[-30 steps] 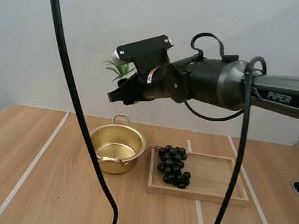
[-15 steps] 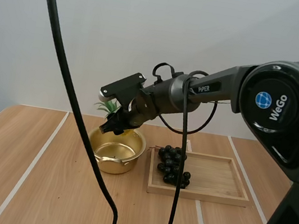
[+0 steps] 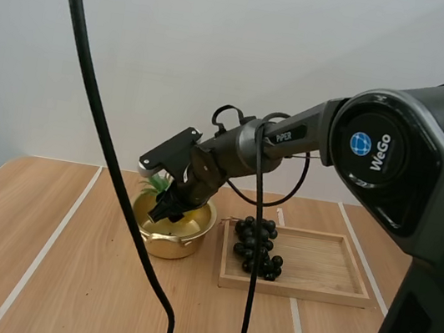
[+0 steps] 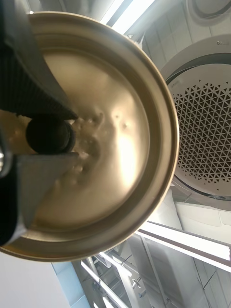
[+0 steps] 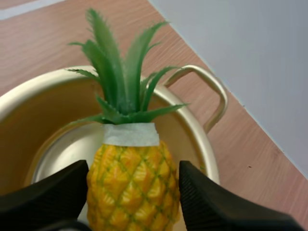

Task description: Open the pot, put the pineapple inside, and close it

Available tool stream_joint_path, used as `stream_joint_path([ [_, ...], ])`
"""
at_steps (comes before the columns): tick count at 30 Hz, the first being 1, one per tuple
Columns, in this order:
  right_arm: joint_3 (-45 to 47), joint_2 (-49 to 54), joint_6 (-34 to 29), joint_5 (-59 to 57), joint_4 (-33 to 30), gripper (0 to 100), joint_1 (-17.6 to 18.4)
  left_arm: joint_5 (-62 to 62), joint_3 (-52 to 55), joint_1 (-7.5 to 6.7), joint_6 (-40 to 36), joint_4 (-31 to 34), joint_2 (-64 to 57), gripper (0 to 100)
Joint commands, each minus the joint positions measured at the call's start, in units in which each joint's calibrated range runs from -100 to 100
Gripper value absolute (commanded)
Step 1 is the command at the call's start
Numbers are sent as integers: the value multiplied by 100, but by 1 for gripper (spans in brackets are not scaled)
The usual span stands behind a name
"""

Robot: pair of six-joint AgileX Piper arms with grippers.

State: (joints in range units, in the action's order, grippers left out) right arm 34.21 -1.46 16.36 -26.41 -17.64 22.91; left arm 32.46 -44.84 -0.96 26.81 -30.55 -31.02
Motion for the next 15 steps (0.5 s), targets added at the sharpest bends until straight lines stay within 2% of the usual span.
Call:
stream_joint_path([
  [1,-46,28,78,-234,-113,0,26,15,-8,10,4,-42,-30,0],
  [10,-46,17,78,-922,-585,0,26,15,-8,10,4,-42,-30,0],
  [15,-46,17,78,-1200,-585,0,26,15,-8,10,4,-42,-30,0],
])
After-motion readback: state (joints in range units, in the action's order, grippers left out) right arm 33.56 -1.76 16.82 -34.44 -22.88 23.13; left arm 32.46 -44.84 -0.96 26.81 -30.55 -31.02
